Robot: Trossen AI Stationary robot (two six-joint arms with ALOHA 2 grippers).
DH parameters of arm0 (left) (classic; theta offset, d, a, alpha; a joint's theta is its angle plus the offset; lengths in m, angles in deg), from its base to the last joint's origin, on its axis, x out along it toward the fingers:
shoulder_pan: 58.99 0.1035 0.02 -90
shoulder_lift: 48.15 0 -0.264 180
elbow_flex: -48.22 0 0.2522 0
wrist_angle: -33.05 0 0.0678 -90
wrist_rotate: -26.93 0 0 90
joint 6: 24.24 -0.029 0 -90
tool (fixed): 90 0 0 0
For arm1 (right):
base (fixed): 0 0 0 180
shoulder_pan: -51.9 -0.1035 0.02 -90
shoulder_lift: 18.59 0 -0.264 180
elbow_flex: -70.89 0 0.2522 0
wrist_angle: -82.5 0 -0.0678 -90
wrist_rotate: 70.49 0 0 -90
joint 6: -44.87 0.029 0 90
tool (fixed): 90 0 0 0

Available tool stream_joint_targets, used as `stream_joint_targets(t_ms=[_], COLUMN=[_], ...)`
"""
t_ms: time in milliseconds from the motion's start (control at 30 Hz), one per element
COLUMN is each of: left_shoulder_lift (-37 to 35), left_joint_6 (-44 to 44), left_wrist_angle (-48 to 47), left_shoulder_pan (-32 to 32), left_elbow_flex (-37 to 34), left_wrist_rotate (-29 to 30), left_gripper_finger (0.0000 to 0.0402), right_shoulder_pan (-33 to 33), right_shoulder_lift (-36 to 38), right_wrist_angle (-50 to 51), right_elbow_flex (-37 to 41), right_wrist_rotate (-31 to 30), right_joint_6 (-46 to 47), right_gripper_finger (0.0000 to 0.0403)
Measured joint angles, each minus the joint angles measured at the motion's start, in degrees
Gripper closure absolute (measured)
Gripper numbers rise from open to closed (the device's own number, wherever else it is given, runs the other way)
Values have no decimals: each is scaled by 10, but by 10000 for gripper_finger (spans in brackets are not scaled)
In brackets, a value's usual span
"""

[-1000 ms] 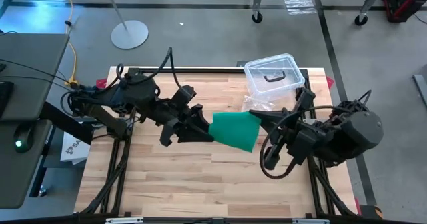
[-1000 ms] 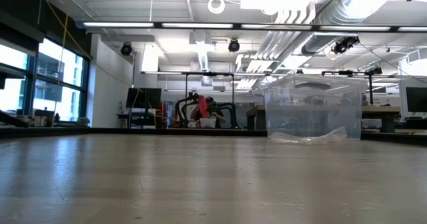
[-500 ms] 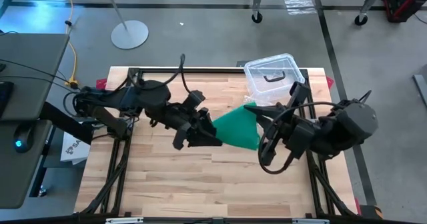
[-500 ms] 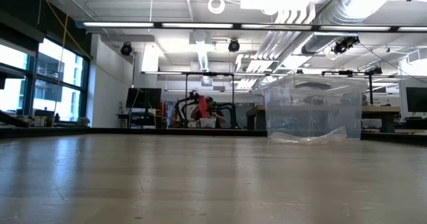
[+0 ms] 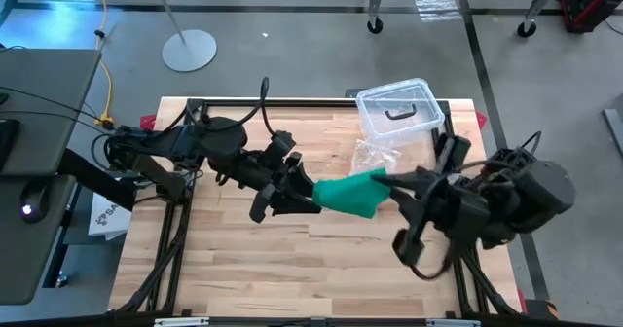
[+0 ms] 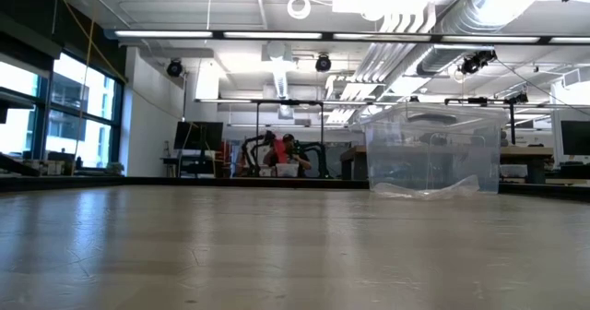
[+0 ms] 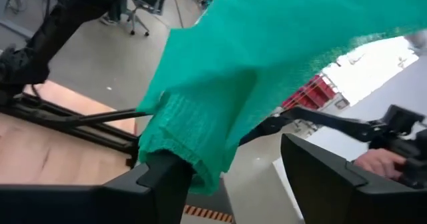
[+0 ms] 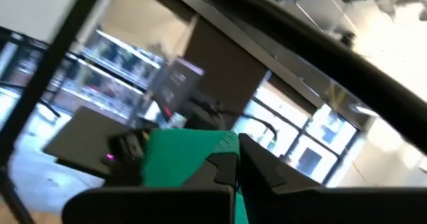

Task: Roll bandage
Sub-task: Roll the green bandage

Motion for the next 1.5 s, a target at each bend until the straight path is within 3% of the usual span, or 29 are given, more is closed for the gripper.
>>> stream_joint_targets(t_ms=[200, 400, 633, 767, 867, 967, 1167, 1333, 1500], left_shoulder_lift=[-10, -39, -57, -68, -76, -79, -71, -40, -14], left_joint_6=[-11, -27, -60, -123, -166, -195, -258, -296, -312], left_wrist_angle=[-28, -67, -69, -101, -157, -207, -221, -200, -195], left_shoulder_pan=[5, 5, 4, -12, -36, -68, -147, -173, -170], left_elbow_flex=[0, 0, 0, 0, 0, 0, 0, 0, 0], left_wrist_rotate=[3, 63, 81, 88, 138, 225, 360, 395, 445], left_gripper_finger=[183, 183, 183, 184, 184, 184, 184, 184, 184], right_shoulder_pan=[-28, -66, -68, -58, -48, -34, 13, 48, 72], right_shoulder_lift=[0, 0, 0, 0, 0, -1, 0, 1, 1], right_wrist_angle=[-19, -50, -48, -41, 4, 55, 149, 147, 125], right_elbow_flex=[0, 0, 0, 0, 0, 0, 0, 0, 0], right_wrist_rotate=[2, 4, -77, -117, -131, -135, -150, -109, -106], right_joint_6=[1, 0, 10, 84, 158, 266, 470, 492, 501], right_gripper_finger=[403, 403, 403, 403, 403, 403, 403, 403, 403])
